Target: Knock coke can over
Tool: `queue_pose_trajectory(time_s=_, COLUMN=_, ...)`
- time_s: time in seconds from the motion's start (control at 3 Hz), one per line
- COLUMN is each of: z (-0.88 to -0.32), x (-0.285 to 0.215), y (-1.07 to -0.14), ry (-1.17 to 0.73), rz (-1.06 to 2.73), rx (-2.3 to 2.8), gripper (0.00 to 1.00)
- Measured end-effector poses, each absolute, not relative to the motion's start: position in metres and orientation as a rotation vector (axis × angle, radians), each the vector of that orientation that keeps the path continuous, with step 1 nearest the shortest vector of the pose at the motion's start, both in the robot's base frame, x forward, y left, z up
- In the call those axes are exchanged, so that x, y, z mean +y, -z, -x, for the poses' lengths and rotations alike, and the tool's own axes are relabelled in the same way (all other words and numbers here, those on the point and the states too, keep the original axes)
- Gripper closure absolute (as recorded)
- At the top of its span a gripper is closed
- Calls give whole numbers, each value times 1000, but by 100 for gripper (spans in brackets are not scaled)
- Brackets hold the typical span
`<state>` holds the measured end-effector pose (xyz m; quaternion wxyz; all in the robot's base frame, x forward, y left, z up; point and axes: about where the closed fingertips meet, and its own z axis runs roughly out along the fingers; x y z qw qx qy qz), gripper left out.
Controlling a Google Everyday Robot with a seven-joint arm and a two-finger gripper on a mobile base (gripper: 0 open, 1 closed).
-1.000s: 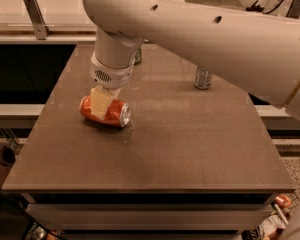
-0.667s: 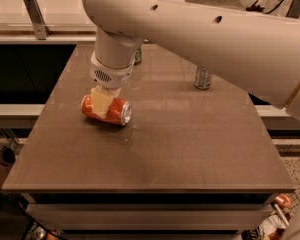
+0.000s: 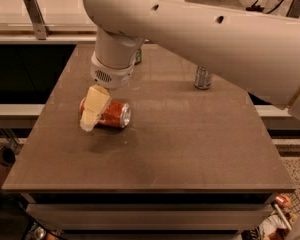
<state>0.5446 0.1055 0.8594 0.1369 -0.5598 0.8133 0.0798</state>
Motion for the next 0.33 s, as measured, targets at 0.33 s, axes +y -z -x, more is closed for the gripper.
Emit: queue_pose_trajectory(time_s=0.33, z=-545, x=106, y=-859, ry=-231, rz=1620, rx=2354, gripper=0)
